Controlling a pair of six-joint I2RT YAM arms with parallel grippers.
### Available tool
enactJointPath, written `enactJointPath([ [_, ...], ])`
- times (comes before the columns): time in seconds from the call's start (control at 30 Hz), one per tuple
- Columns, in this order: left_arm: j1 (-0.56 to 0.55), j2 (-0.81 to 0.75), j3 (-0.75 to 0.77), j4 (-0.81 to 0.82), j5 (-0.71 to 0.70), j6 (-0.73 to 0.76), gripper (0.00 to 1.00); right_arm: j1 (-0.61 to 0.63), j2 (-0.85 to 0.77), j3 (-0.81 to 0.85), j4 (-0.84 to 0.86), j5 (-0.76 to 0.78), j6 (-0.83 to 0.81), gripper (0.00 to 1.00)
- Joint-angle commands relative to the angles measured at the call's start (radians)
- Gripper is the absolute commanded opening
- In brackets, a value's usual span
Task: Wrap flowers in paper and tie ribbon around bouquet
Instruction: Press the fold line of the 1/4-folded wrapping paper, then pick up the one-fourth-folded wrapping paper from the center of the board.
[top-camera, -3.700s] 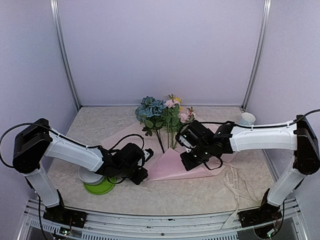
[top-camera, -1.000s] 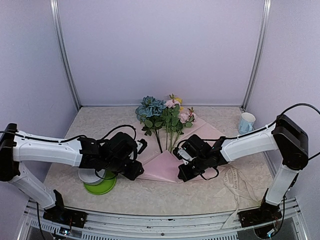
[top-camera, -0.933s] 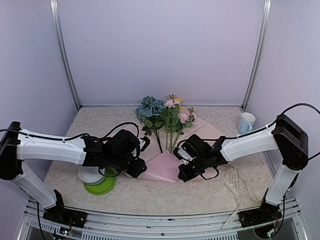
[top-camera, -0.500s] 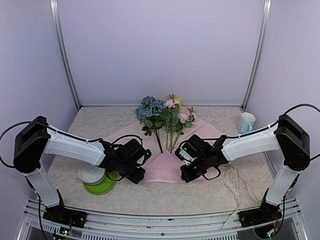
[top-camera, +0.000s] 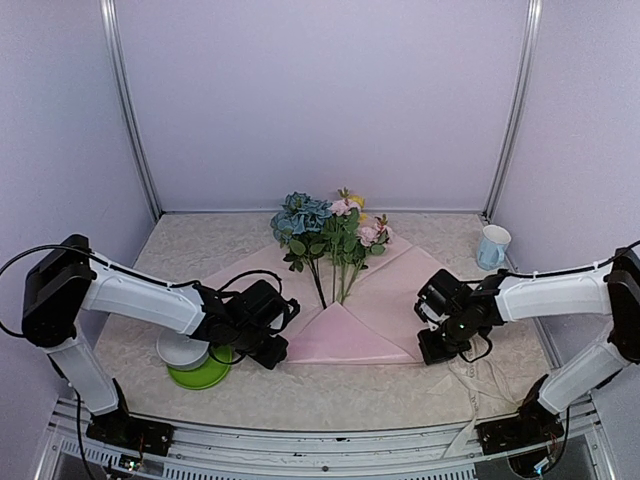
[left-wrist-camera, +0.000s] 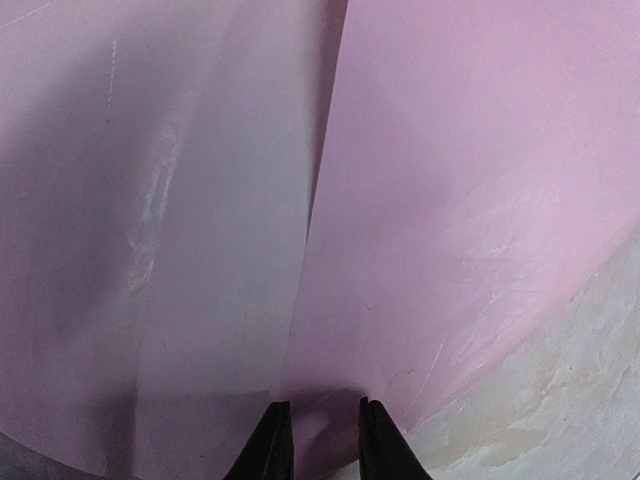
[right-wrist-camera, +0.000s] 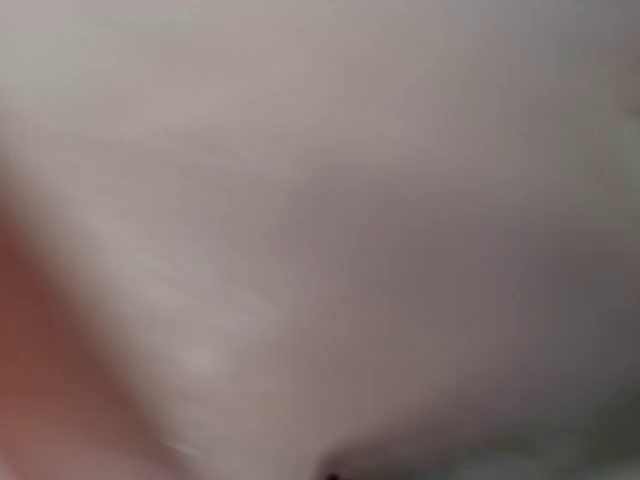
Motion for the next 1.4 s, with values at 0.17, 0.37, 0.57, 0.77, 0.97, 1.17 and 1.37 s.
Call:
enactJointPath([
  [0.17, 0.004, 0.013, -0.054, -0.001, 0.019, -0.003, 0.24, -0.035, -0.136, 0.225, -0.235, 0.158, 0.007, 0.14],
  [0.37, 0.004, 0.004, -0.085, 0.034, 0.032, -0.016, 0.24, -0.018, -0.148, 0.174, -0.172, 0.012, 0.089, 0.31],
  [0.57, 0.003, 0.014, -0.104, 0.084, 0.058, -0.016, 0.24, 0.006, -0.198, 0.089, -0.122, -0.103, 0.266, 0.45],
  [0.77, 0.004, 0.021, -0.098, 0.083, 0.064, 0.005, 0.24, 0.0, -0.265, 0.019, -0.084, -0.121, 0.511, 0.54],
  [0.97, 0.002, 0.028, -0.097, 0.09, 0.069, 0.01, 0.24, 0.008, -0.277, -0.148, 0.328, -0.2, 0.918, 0.61],
  [1.17, 0.002, 0.015, -0.096, 0.091, 0.081, 0.019, 0.24, 0.113, -0.208, -0.113, 0.209, -0.086, 1.116, 0.62],
  [1.37, 0.002, 0.031, -0.091, 0.097, 0.082, 0.027, 0.24, 0.131, -0.12, -0.118, 0.286, -0.105, 1.148, 0.63],
])
